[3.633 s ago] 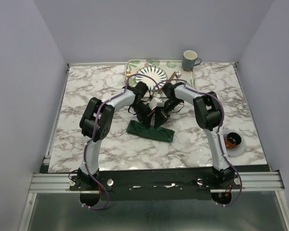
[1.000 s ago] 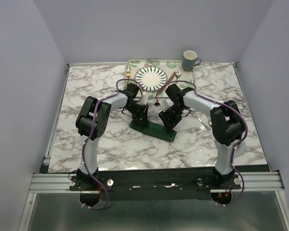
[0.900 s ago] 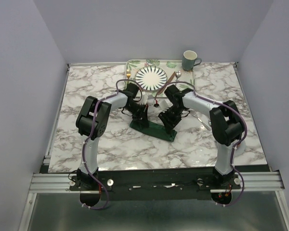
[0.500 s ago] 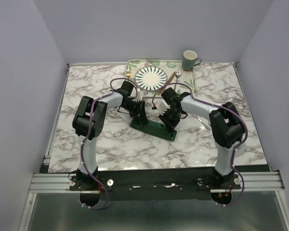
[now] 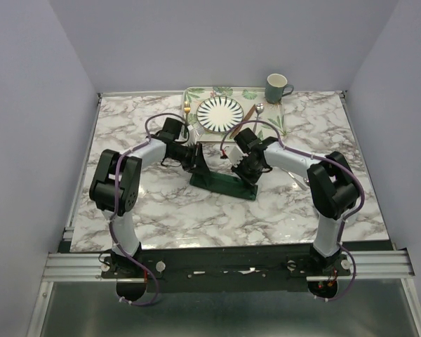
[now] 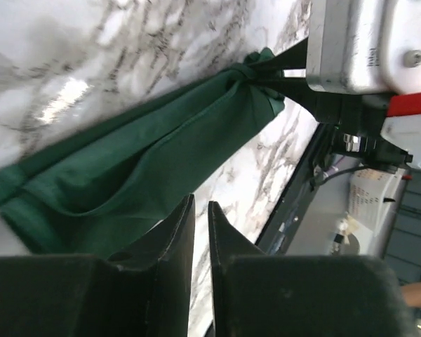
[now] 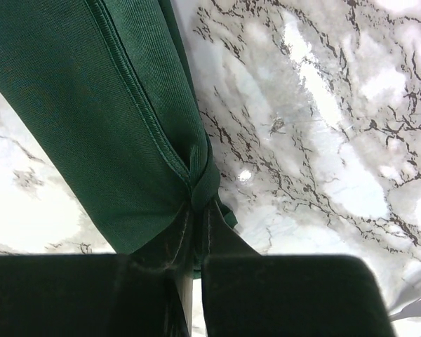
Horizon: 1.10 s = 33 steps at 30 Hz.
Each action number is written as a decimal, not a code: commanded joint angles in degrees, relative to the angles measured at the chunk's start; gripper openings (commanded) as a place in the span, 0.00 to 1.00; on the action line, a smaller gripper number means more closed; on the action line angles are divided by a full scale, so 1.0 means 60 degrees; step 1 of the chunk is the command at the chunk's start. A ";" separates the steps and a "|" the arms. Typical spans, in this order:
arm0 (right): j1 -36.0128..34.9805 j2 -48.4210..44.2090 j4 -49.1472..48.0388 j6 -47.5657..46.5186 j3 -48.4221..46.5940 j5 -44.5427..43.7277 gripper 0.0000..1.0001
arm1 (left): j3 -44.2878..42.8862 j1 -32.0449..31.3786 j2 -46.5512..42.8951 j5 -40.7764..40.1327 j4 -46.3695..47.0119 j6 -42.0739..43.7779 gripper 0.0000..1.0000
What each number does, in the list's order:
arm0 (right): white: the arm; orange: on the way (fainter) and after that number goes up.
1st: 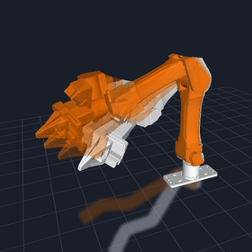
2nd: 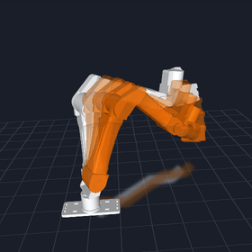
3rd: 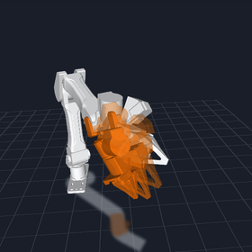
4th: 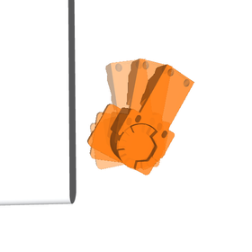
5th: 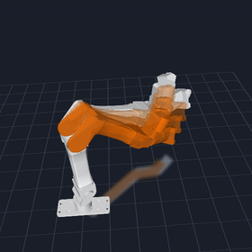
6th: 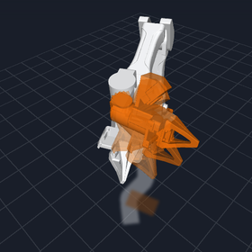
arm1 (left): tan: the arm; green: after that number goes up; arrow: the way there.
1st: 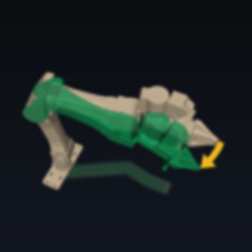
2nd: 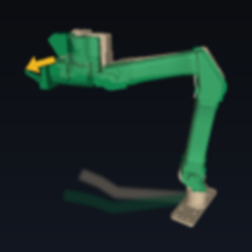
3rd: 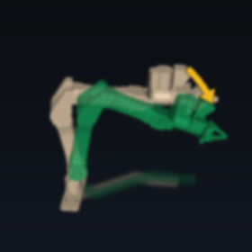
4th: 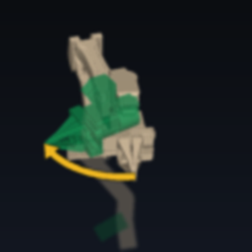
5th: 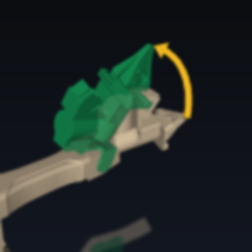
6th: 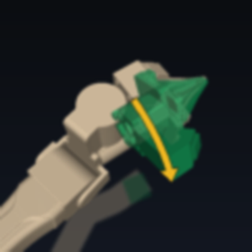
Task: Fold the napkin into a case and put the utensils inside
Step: Stuff the top corner of the smaller-rectangle-folded napkin at the center of the board, then turn over the smaller rectangle-folded napkin at the center of the board.
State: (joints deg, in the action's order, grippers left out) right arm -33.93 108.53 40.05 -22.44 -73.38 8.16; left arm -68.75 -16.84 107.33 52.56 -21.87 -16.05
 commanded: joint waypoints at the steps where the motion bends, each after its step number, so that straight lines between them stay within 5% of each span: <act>1: 0.0016 0.0720 -0.0524 0.0091 0.0395 -0.0659 0.11 | -0.0055 -0.0489 0.0654 0.0237 0.0436 -0.0371 0.17; 5: 0.0016 0.0676 -0.0348 0.0311 0.0220 -0.0306 0.13 | -0.0406 -0.0665 0.1403 0.0002 0.0554 -0.0562 0.13; 11: 0.0191 0.0428 0.0747 0.0648 -0.0847 0.0497 0.39 | -0.1139 -0.0679 0.2239 -0.0277 -0.0281 -0.0079 0.08; 16: 0.0484 0.0412 0.1805 0.0722 -0.2373 0.2619 0.61 | -0.1139 -0.0680 0.2356 -0.0321 -0.0398 0.0024 0.08; 22: 0.0587 0.1129 0.1909 0.0605 -0.2944 0.3998 0.66 | -0.1285 -0.0709 0.2444 -0.0380 -0.0486 0.0215 0.07; 33: 0.0587 0.2462 0.1381 0.0326 -0.3341 0.3606 0.66 | -0.1593 -0.0958 0.2649 -0.0336 -0.0677 0.0347 0.07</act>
State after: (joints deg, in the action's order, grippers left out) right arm -30.30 121.30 49.06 -19.16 -92.20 29.74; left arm -77.47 -21.80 121.75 52.05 -24.84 -15.49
